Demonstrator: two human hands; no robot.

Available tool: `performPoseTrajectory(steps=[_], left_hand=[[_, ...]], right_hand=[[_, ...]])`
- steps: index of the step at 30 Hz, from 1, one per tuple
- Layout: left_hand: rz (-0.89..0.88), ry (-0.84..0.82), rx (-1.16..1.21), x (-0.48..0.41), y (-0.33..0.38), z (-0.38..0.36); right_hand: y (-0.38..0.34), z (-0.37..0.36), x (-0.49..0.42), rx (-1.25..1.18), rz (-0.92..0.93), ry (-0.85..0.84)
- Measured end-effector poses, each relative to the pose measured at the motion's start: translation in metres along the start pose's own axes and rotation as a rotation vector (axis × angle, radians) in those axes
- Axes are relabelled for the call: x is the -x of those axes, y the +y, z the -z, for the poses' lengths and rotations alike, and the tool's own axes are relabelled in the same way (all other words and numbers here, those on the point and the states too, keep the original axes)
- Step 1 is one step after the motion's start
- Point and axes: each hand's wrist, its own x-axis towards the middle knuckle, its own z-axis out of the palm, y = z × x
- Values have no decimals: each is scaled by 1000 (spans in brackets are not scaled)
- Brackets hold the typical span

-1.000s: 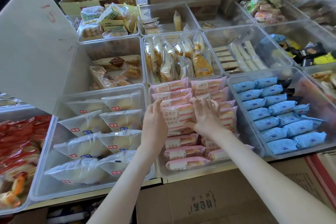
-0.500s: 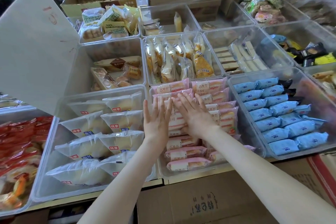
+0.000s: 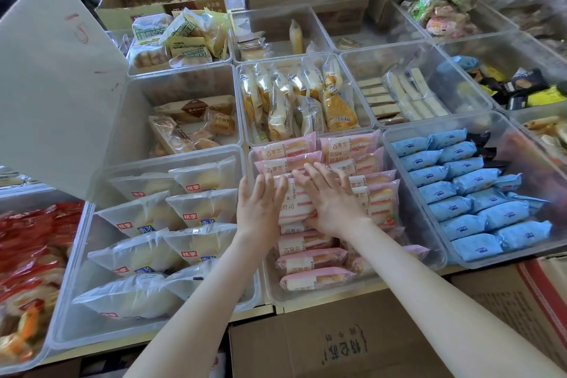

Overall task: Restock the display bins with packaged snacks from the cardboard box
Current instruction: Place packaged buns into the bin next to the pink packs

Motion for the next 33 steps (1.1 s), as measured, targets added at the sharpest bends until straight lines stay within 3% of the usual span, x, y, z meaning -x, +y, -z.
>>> performPoseTrajectory(steps=[7, 12, 18, 20, 22, 26, 31, 33], left_hand=[[42, -11, 21, 2, 0, 4], [-3, -74, 97, 0, -6, 7], [-77, 199, 411, -14, 26, 34], [-86, 319, 421, -31, 38, 42], [-109, 351, 374, -53, 49, 49], [-100, 182, 220, -92, 67, 65], [-75, -185, 15, -120, 77, 73], [-81, -259, 32, -125, 75, 74]], right_hand=[[2, 1, -2, 36, 15, -26], [29, 15, 13, -136, -6, -69], [97, 21, 41, -217, -295, 113], [117, 24, 40, -184, -389, 160], [133, 25, 33, -113, -413, 103], [148, 26, 14, -25, -366, -9], [158, 18, -4, 15, -309, 12], [161, 15, -8, 10, -305, 20]])
